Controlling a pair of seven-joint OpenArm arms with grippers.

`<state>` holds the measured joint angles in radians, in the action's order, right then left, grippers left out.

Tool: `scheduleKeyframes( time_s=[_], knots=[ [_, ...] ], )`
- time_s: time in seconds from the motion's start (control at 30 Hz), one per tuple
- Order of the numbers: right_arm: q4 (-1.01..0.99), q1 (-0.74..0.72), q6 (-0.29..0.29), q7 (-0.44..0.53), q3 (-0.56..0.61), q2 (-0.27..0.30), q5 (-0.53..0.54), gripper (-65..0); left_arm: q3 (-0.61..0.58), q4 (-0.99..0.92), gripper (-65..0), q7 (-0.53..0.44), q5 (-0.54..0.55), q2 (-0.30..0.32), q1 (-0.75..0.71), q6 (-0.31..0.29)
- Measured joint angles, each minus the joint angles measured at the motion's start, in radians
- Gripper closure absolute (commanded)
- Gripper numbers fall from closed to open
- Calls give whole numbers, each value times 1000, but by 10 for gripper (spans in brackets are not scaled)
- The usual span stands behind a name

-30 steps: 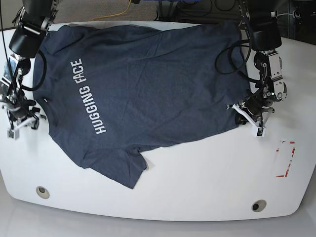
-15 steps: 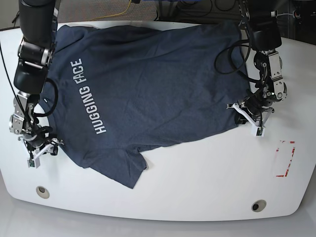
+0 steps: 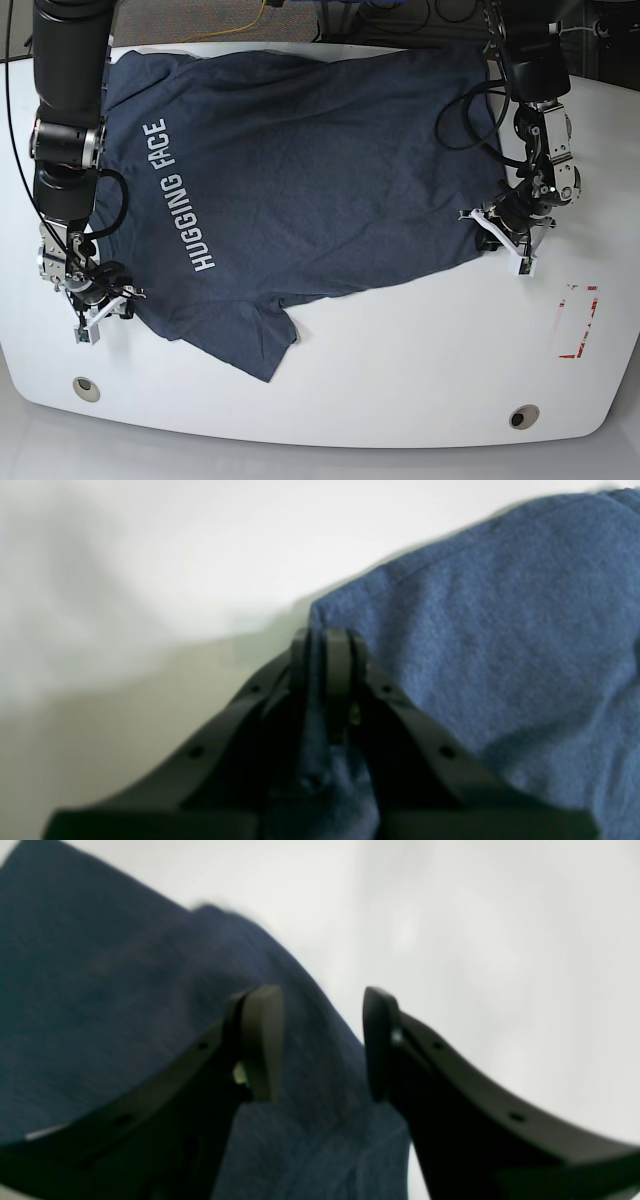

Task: Layout the t-shirt on the table in an organized manner, then fold the t-shirt properly
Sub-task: 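Release the right gripper and move it down along the shirt's side, then grasp the shirt side with the right gripper and pull it outward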

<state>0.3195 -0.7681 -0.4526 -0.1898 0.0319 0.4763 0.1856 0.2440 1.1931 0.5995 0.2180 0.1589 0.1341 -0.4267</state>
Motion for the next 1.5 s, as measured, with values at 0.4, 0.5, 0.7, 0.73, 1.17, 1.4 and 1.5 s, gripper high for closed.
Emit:
scheduleKeyframes(
  time_s=[0.4, 0.5, 0.7, 0.73, 1.17, 1.4, 1.5],
  knots=[
    [-46, 40, 3, 38, -1, 0, 2, -256, -6, 79, -31, 24, -8, -1, -46, -1],
    [-46, 60, 3, 30, -1, 0, 1, -256, -6, 79, -31, 24, -8, -1, -48, 0],
    [-45, 74, 3, 55, -2, 0, 5, -256, -6, 79, -31, 24, -8, -1, -48, 0],
    [-43, 77, 3, 56, -2, 0, 5, -256, -6, 79, -31, 24, -8, -1, -48, 0],
    [75, 174, -19, 74, -67, -14, 20, -232, -6, 79, -31, 24, -8, -1, -48, 0],
    [196, 228, -19, -24, -71, -16, 23, -102, -7, 79, -31, 25, -8, 9, -48, -2],
    [253, 266, -19, -56, -71, -16, 24, -86, -8, 79, -31, 32, -8, 19, -48, -7]
  ],
)
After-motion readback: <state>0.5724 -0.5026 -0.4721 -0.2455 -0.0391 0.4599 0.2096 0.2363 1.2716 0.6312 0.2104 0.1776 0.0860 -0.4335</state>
